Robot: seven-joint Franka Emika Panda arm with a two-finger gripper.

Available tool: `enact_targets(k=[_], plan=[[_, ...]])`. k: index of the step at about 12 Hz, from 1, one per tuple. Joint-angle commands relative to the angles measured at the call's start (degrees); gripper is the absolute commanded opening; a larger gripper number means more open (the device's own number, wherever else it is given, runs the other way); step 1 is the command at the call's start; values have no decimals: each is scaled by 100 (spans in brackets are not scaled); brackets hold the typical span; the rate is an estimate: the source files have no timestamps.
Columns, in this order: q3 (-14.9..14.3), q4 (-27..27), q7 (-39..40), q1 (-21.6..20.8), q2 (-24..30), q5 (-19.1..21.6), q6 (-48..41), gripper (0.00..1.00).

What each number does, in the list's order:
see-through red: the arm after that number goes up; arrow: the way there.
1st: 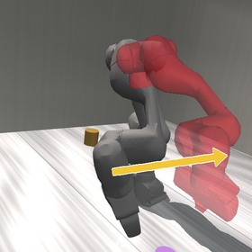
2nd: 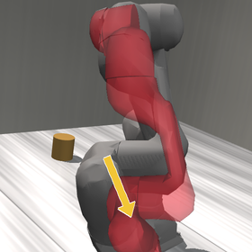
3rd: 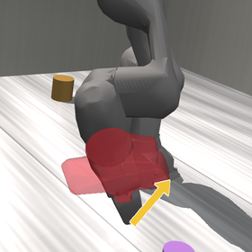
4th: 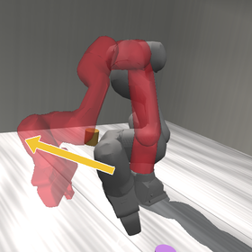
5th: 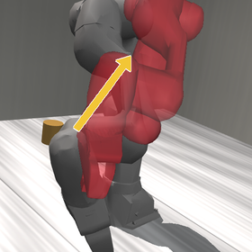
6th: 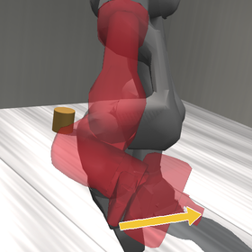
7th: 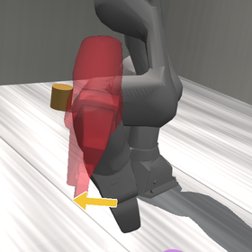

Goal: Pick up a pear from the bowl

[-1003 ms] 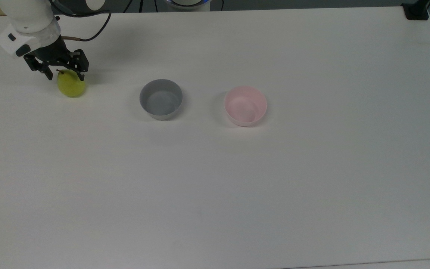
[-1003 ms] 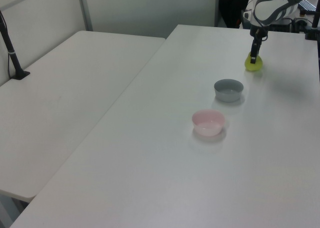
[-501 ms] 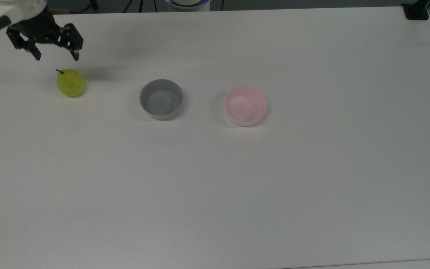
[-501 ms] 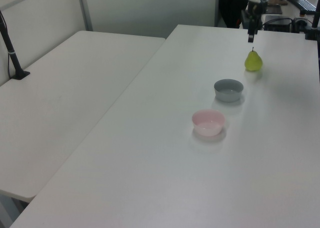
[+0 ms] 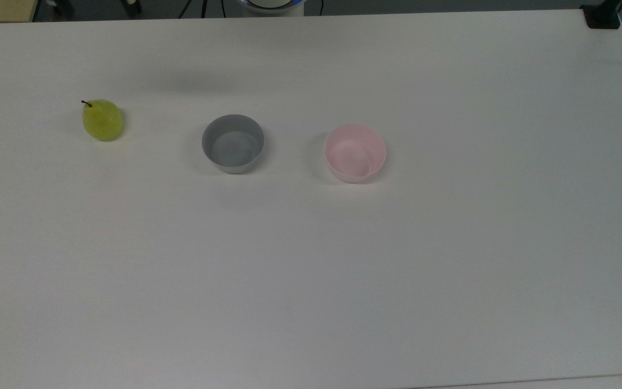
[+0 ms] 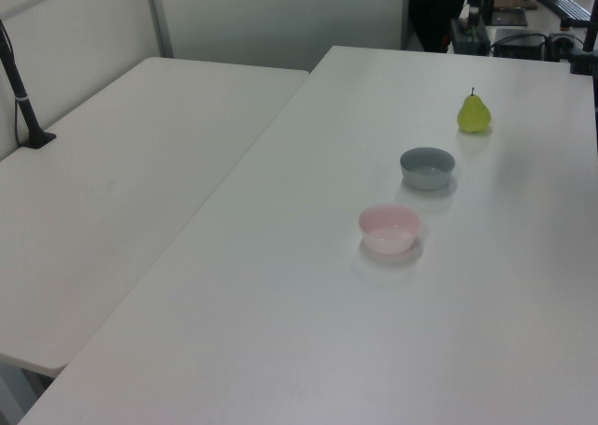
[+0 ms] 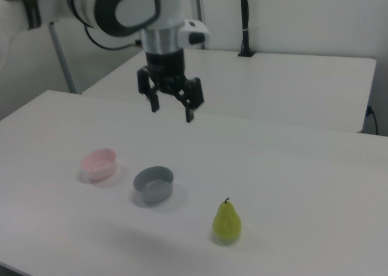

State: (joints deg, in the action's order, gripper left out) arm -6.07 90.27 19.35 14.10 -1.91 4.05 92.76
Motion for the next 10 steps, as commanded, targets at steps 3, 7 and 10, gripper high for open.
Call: enact_targets(k=[3,7,10], plan=[[-122,-62,-608,-960,261,26,-215,100],[-140,192,-713,-1243,226,-71,399,100],[-140,175,-713,-1226,209,-53,392,100]])
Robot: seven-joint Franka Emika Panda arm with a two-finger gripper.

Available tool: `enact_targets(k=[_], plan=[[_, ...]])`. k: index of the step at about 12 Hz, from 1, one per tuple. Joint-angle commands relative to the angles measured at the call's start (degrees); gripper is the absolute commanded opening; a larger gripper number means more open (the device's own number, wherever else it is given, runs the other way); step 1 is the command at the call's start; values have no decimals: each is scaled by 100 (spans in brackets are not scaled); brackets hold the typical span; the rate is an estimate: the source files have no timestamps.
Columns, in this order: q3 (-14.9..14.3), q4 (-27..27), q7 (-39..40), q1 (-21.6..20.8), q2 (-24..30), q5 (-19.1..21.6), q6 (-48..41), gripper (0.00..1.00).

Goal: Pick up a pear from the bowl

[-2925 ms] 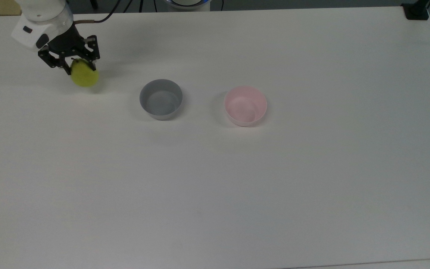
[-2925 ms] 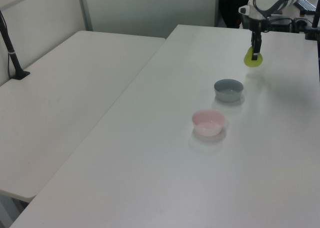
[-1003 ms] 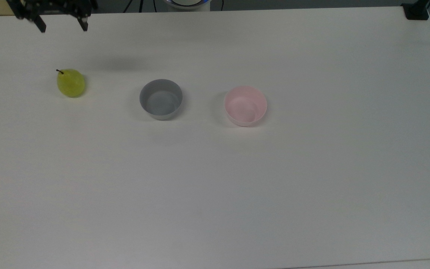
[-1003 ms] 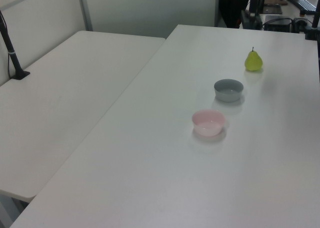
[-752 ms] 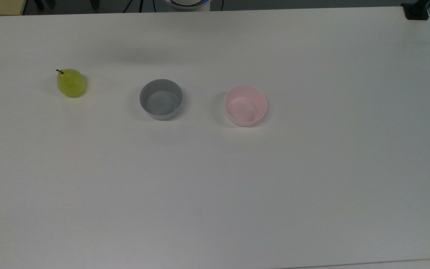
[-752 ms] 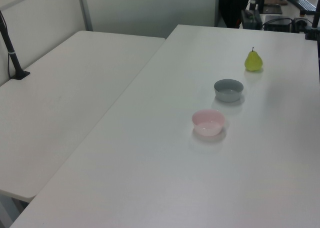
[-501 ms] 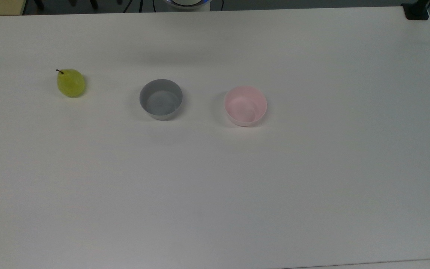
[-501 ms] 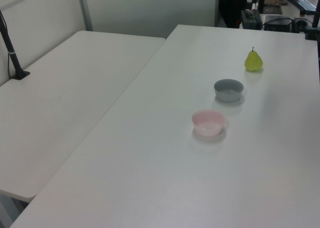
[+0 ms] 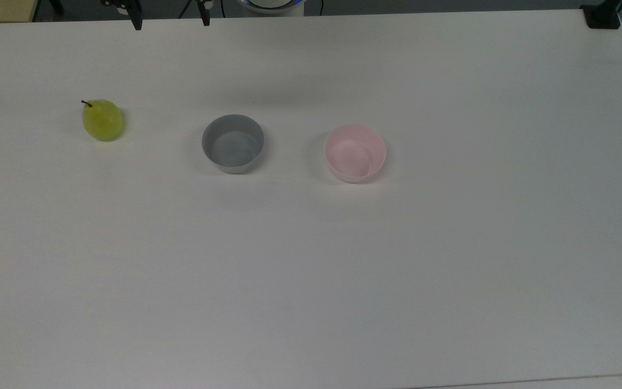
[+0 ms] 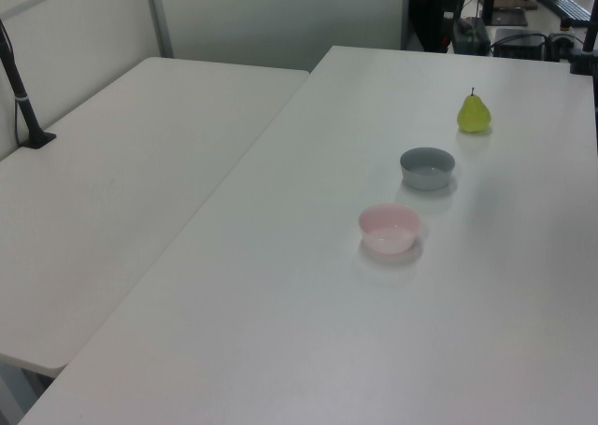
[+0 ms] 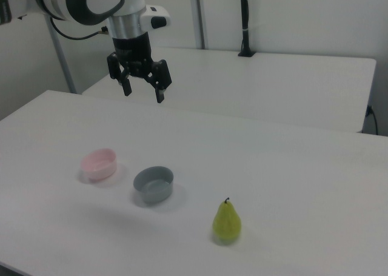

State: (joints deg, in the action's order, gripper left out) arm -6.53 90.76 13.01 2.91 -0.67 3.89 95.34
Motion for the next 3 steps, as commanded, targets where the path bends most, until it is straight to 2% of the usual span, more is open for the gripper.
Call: enact_targets(k=[1,3], plan=[[-94,126,-79,-107,84,-38,126,100],[-94,126,-88,-116,93,-38,117,100]])
